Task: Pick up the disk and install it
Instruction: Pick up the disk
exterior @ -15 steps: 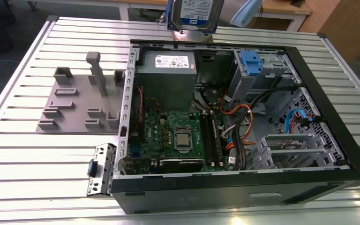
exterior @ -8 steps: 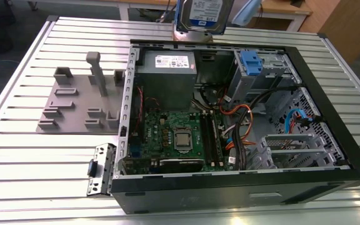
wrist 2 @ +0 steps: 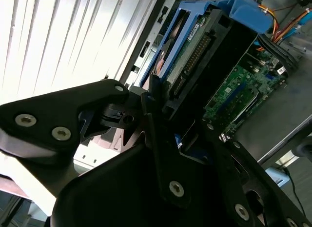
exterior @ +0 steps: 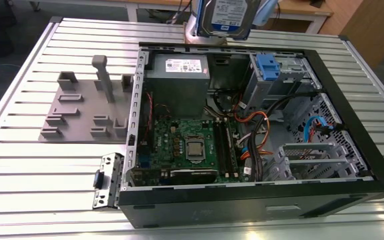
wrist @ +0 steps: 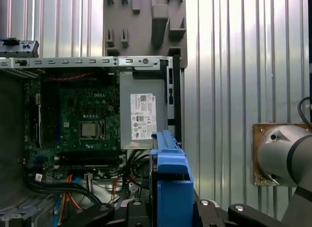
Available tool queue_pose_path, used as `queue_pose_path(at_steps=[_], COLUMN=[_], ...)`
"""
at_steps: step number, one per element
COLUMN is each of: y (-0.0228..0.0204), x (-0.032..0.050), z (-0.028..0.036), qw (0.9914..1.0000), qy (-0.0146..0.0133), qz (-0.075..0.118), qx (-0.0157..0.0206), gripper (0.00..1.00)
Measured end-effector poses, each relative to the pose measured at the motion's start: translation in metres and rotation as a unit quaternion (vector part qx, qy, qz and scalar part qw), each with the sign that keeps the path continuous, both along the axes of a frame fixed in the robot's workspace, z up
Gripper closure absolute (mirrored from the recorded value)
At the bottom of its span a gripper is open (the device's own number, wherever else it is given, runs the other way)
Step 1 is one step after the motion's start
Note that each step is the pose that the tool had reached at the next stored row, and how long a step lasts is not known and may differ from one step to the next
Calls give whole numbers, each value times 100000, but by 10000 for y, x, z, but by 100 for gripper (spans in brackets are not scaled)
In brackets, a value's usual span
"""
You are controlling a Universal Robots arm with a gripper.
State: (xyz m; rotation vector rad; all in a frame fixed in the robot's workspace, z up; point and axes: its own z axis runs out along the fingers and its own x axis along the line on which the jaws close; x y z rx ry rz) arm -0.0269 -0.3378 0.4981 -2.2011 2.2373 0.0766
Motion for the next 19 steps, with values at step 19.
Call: queue_pose_path(at_steps=[19], y=[-512], x=[43], z=[-11], qw=[100000], qy=[-4], qz=[2], qx=[-7], gripper=[64])
